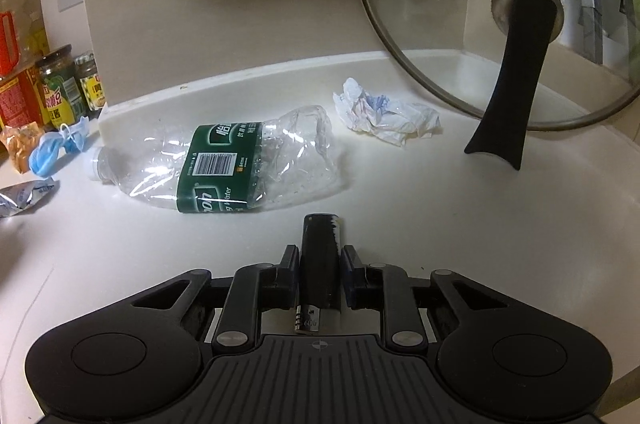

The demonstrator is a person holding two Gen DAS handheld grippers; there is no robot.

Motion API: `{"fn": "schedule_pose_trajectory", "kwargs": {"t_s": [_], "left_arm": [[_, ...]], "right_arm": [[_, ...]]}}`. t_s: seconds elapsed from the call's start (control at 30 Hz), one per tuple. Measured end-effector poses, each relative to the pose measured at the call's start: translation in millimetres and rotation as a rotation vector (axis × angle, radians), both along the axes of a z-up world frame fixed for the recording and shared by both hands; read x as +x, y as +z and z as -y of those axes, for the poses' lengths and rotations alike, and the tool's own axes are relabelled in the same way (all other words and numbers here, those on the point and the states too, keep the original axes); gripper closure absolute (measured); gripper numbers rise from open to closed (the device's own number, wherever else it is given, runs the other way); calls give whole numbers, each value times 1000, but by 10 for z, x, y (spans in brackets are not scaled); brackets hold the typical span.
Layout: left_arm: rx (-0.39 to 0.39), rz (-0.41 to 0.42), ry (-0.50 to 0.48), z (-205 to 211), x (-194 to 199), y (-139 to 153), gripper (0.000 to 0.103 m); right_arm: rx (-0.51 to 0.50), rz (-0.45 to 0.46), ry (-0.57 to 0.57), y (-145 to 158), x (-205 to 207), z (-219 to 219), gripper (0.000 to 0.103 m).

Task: Collect trash
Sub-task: 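Grasp the black lighter with the right gripper while the left gripper approaches the foil packet, then grasp the silver foil packet with the left gripper while the right gripper holds the lighter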

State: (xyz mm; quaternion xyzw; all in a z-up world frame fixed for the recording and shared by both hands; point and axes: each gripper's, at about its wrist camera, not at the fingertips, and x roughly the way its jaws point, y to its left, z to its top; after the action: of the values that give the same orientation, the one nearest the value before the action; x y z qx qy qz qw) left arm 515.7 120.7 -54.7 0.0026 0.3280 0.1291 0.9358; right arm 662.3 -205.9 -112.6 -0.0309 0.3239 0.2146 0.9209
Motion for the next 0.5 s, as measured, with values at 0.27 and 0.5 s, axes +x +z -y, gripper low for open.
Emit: {"fn": "schedule_pose_trajectory", "kwargs": {"t_s": [0.27,0.5], "left_arm": [[67,-48,-53,-191,235,-155,34],[6,-112,-80,-277,324,-273,43]], "right_arm": [[68,-18,-22,75,-6,120,81],[131,-48,-35,119,-24,189,80]]}}
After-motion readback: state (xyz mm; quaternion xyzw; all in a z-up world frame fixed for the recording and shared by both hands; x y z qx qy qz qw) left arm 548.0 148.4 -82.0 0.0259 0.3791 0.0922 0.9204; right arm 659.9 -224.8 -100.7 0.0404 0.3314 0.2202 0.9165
